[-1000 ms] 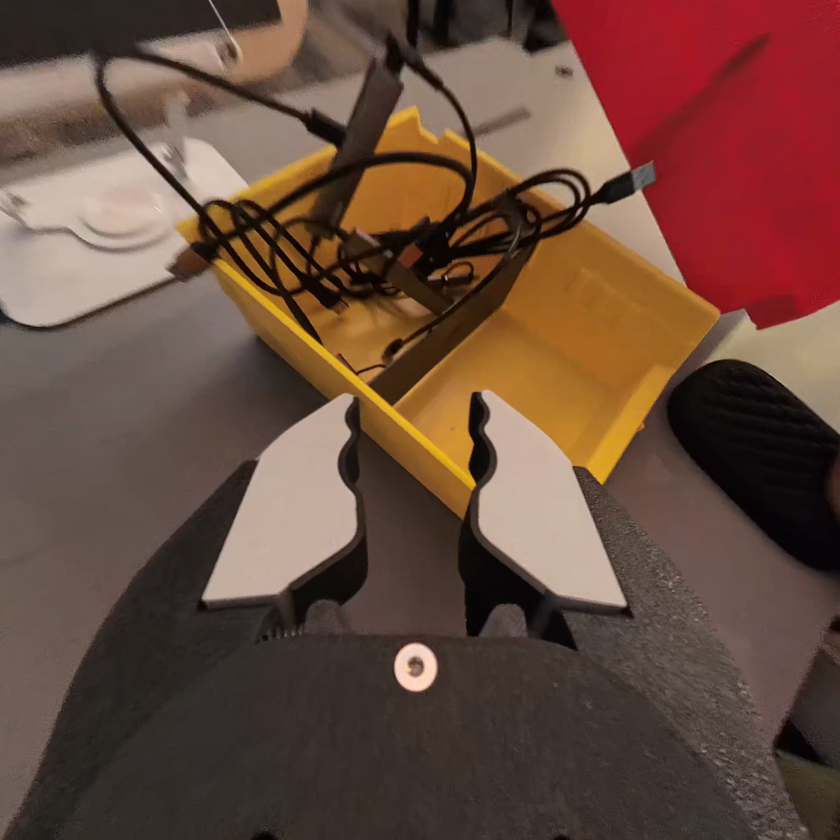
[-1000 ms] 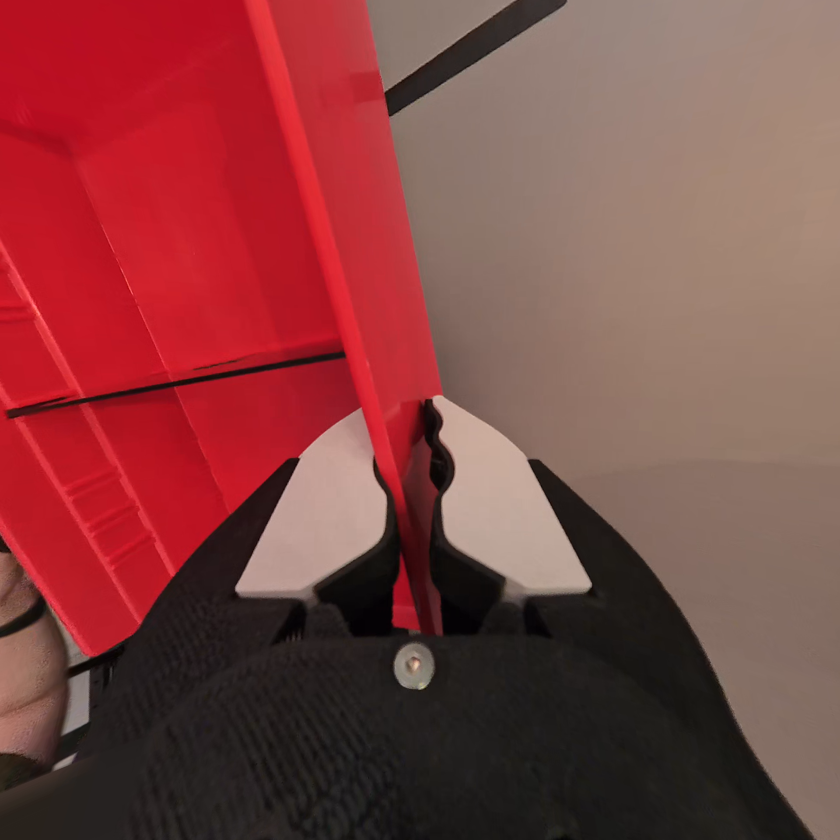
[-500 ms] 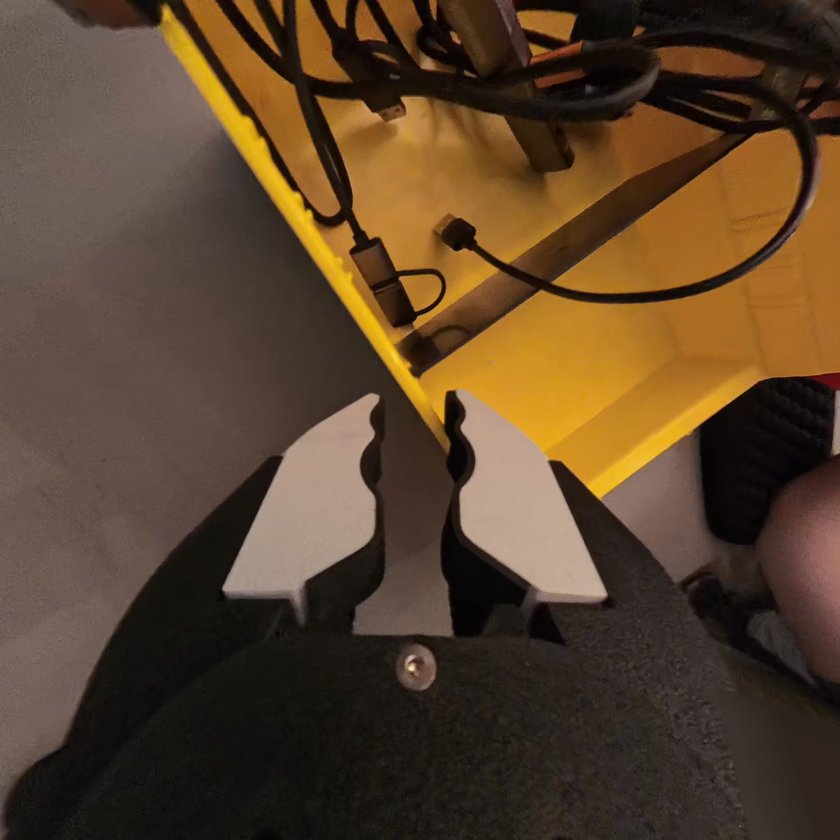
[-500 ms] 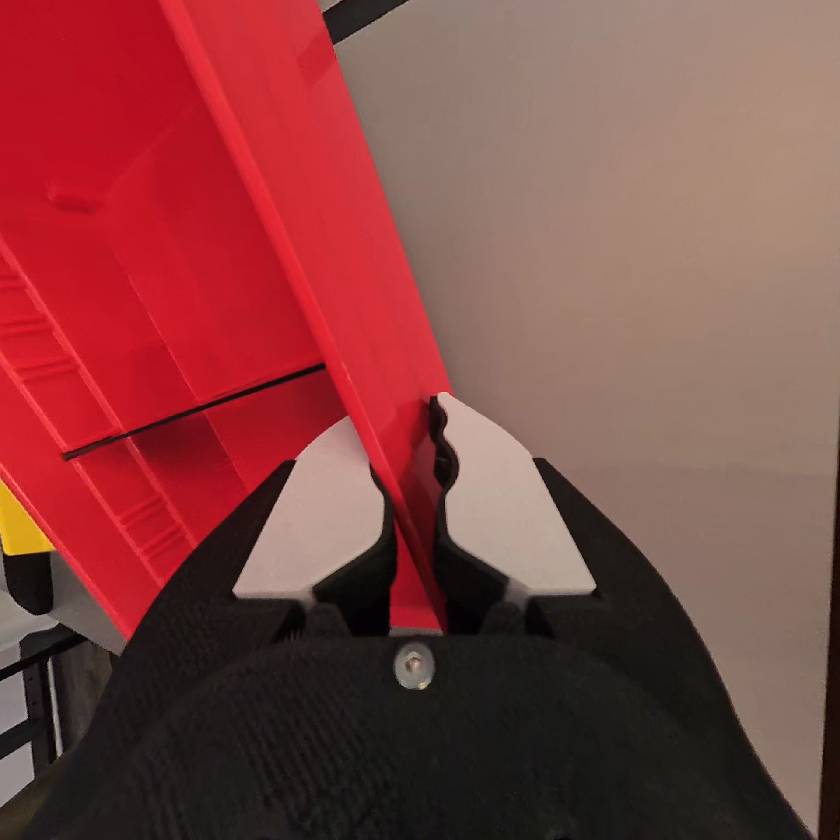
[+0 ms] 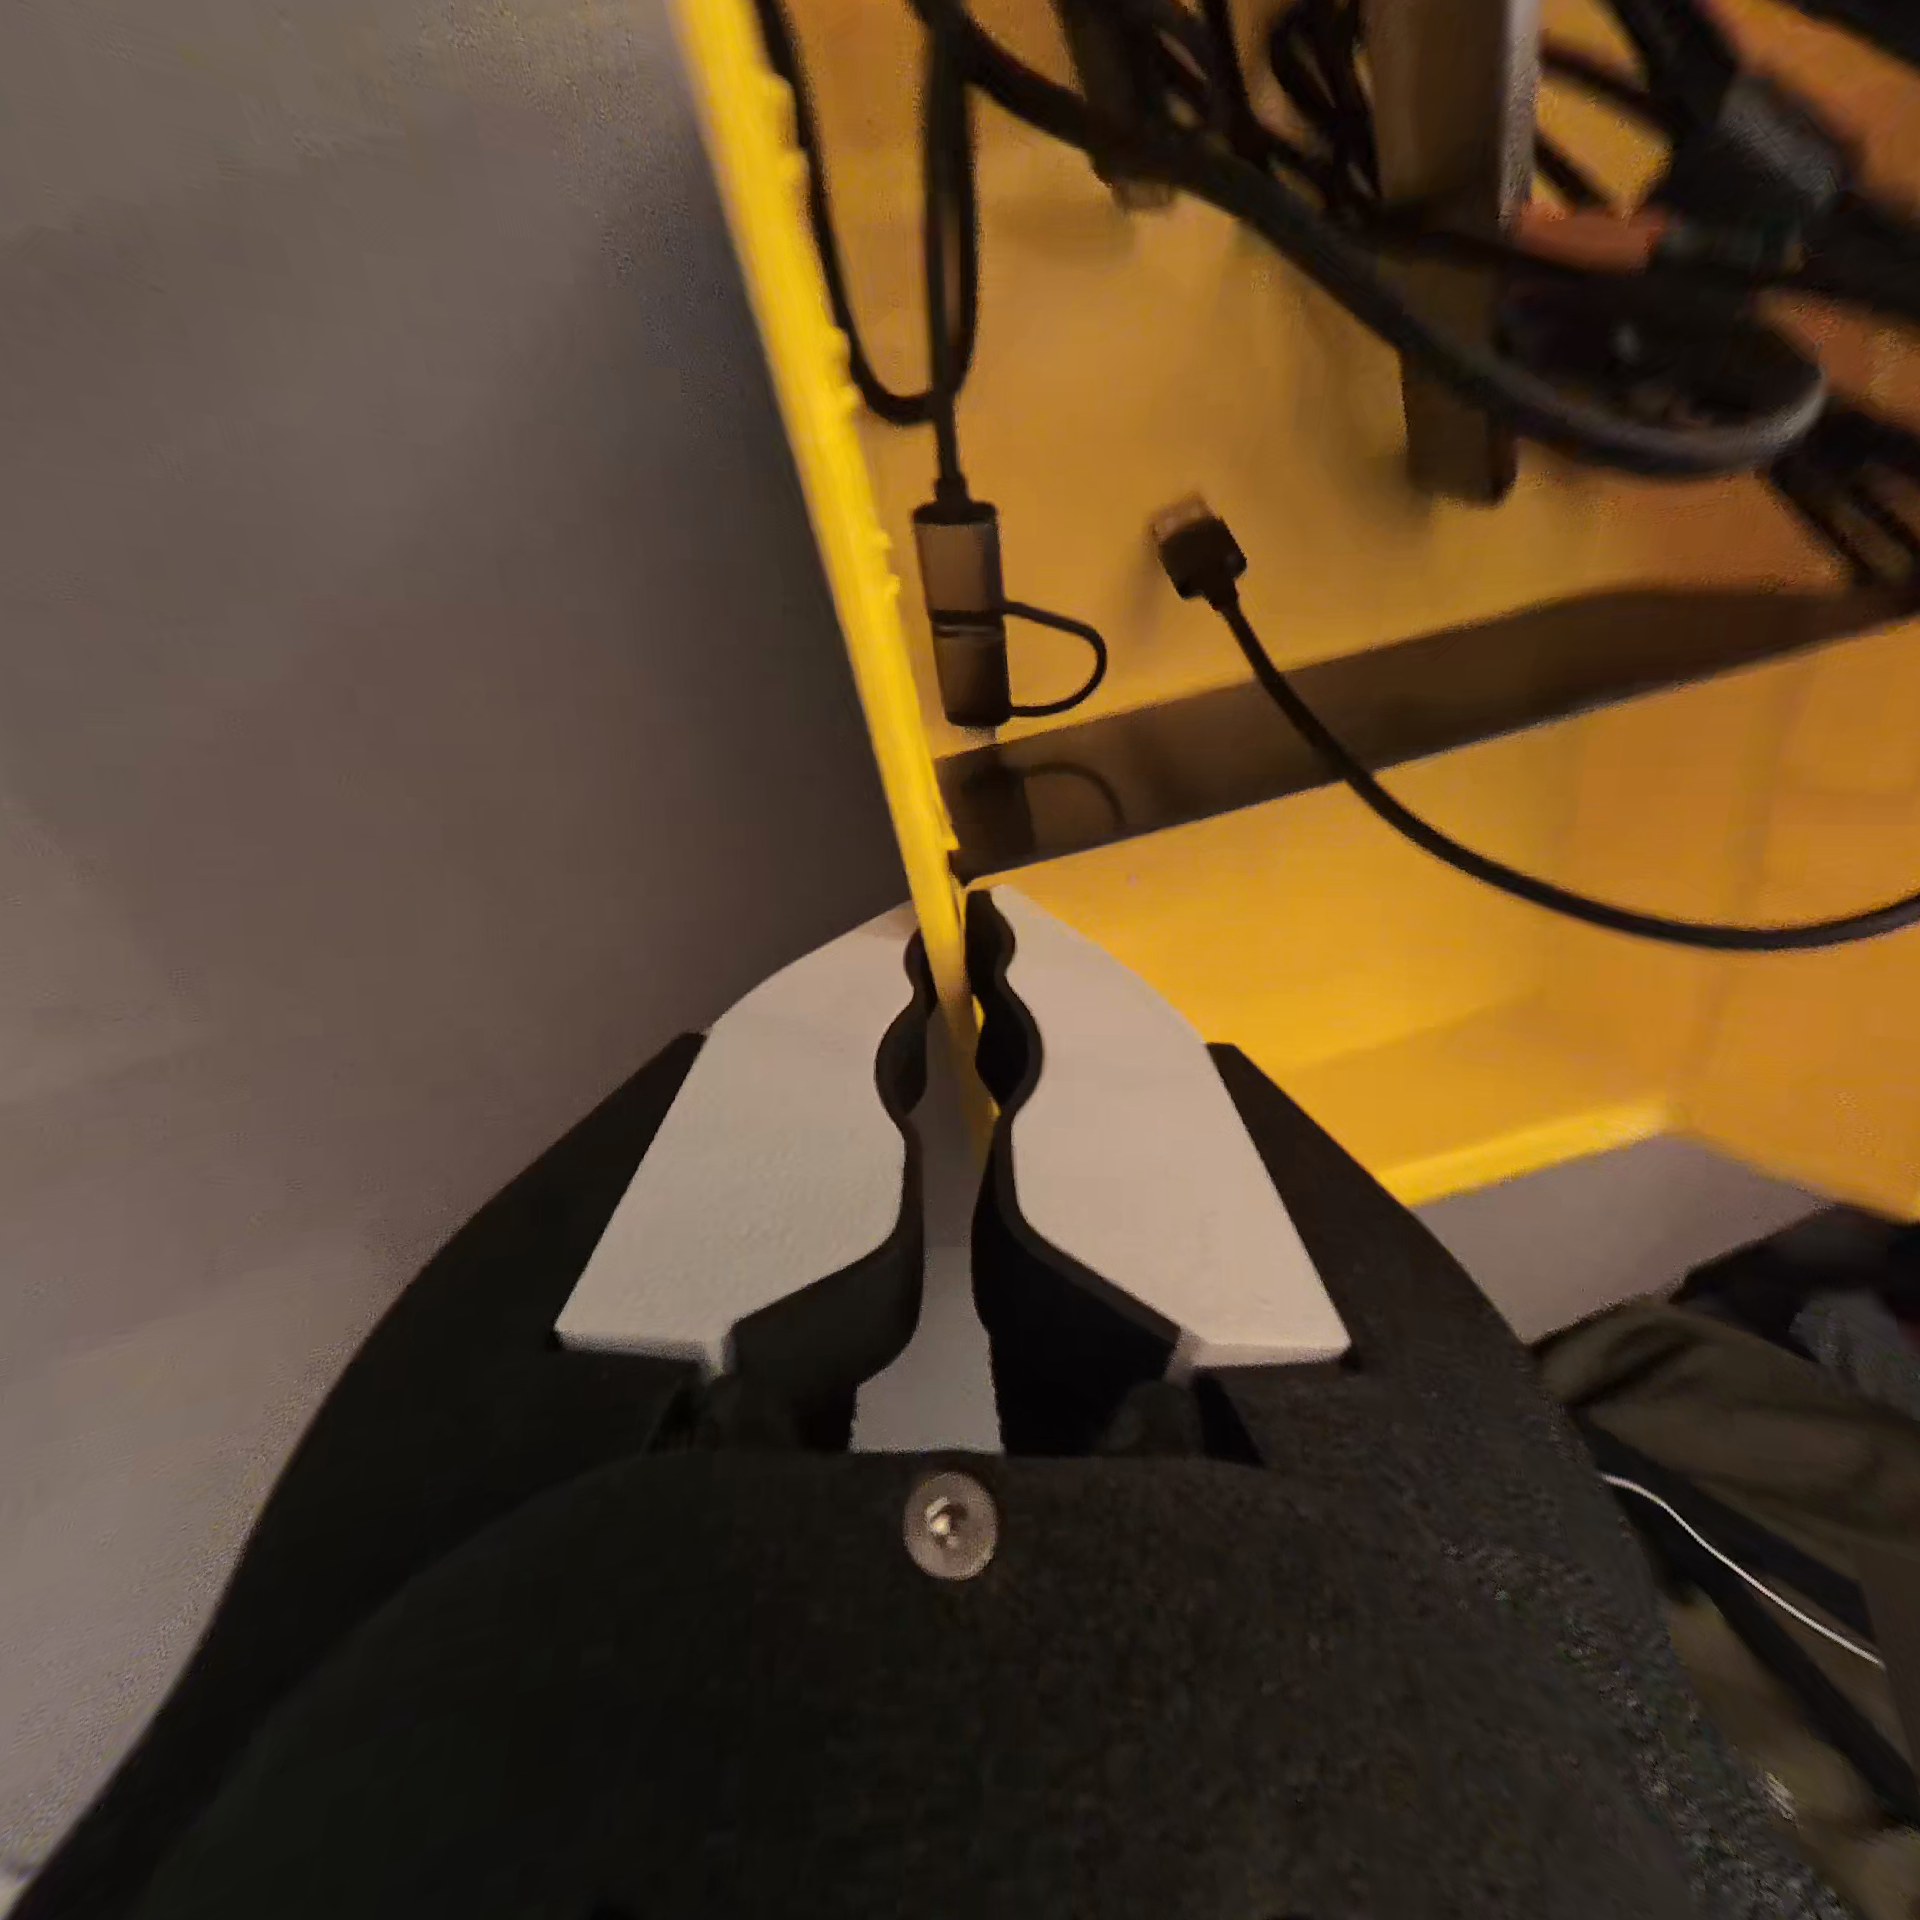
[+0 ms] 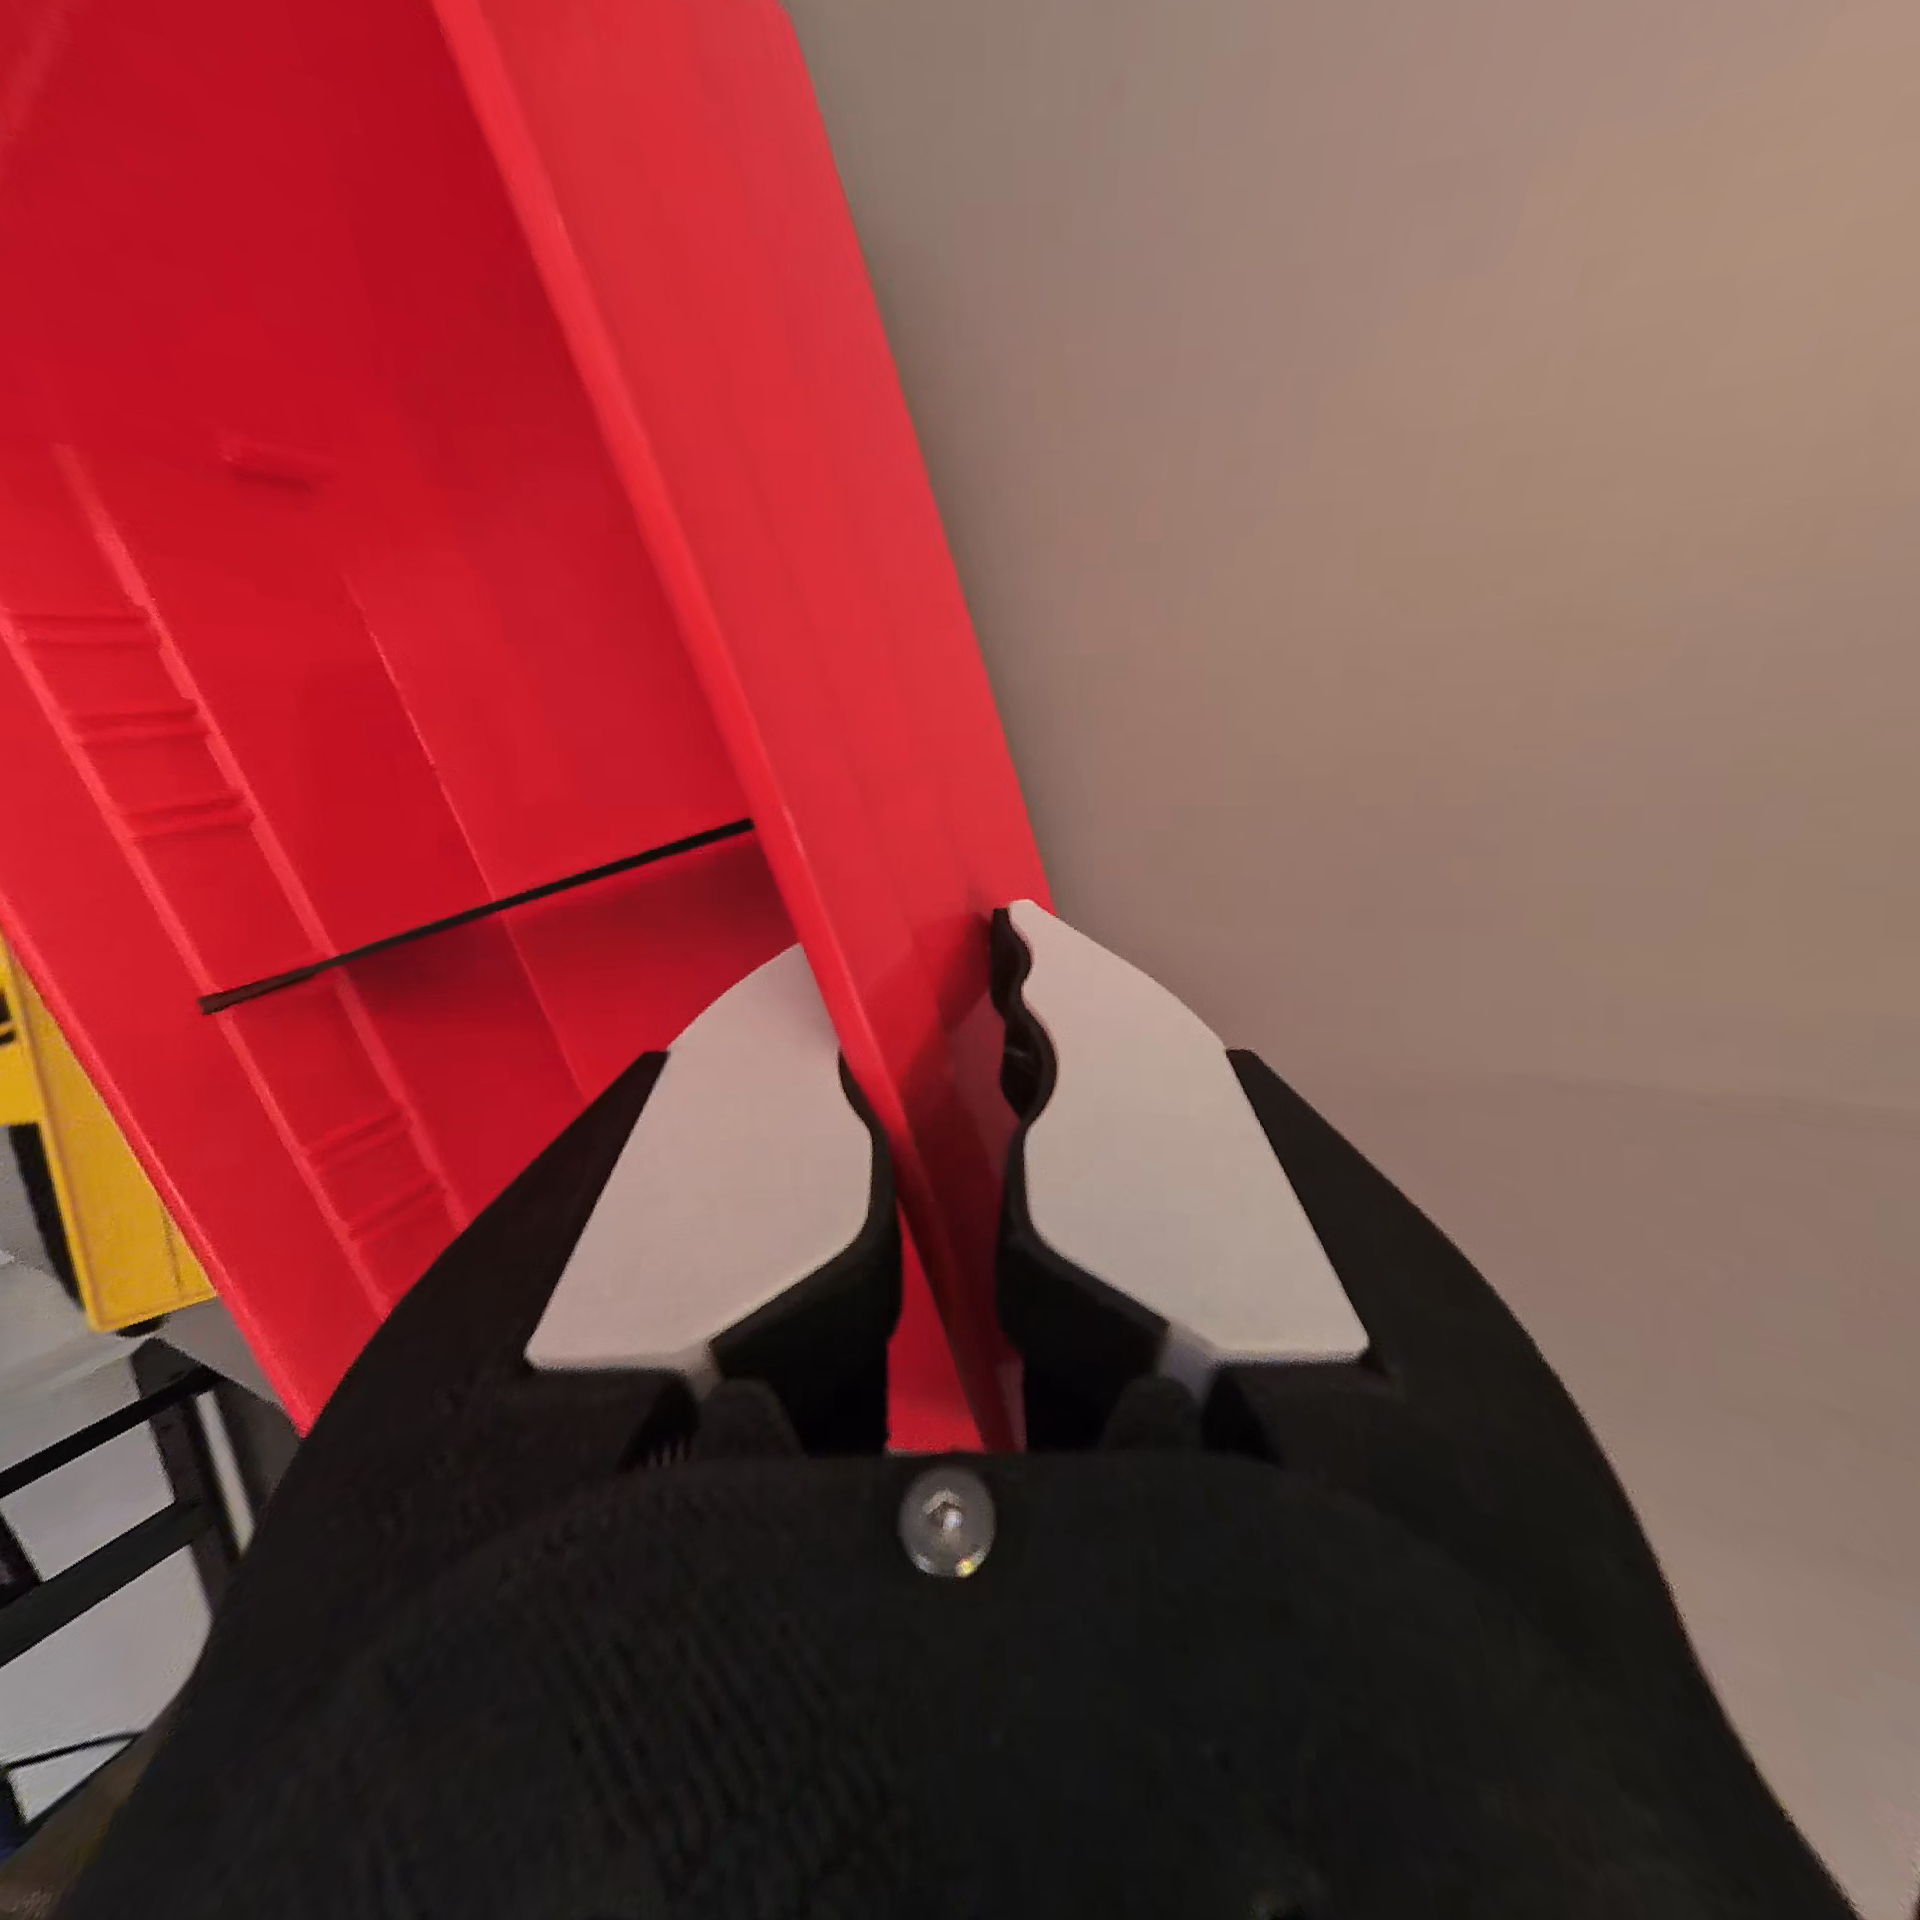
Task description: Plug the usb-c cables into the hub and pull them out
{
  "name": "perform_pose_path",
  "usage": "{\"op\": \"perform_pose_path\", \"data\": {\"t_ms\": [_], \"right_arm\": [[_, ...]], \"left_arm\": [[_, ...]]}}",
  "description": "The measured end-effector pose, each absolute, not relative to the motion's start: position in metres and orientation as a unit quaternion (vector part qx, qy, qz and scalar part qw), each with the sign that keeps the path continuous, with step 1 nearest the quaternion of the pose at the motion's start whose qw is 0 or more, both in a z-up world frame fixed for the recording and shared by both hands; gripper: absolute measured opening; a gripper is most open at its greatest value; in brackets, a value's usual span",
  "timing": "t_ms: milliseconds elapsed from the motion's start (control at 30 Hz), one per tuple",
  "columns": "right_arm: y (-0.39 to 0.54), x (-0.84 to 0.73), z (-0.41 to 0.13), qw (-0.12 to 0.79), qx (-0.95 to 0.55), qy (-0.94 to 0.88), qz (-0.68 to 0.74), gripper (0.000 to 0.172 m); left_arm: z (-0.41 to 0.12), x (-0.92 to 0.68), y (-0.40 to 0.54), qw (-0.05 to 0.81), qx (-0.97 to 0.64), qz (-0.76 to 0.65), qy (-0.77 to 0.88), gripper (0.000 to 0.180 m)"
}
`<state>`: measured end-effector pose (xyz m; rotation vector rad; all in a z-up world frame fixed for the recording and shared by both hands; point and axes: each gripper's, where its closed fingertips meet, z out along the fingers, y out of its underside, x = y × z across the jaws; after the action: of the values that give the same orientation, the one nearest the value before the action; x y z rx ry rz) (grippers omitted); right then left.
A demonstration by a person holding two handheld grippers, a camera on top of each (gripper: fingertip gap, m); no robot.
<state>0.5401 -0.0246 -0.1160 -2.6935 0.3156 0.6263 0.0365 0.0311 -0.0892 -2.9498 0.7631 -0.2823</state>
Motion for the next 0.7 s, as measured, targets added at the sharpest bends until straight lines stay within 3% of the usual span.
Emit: {"op": "perform_pose_path", "data": {"t_ms": [300,700], "right_arm": [[-0.011,0.485,-0.124,0.101,-0.953,0.112,0.264,0.022],[0.007,0.463,-0.120,0.088,-0.960,0.141,0.226,0.020]], "left_arm": [[-0.087,-0.091,0.066,0.112,-0.975,-0.078,0.177,0.004],[-0.085,-0.215,0.068,0.148,-0.986,-0.066,0.049,0.004]]}}
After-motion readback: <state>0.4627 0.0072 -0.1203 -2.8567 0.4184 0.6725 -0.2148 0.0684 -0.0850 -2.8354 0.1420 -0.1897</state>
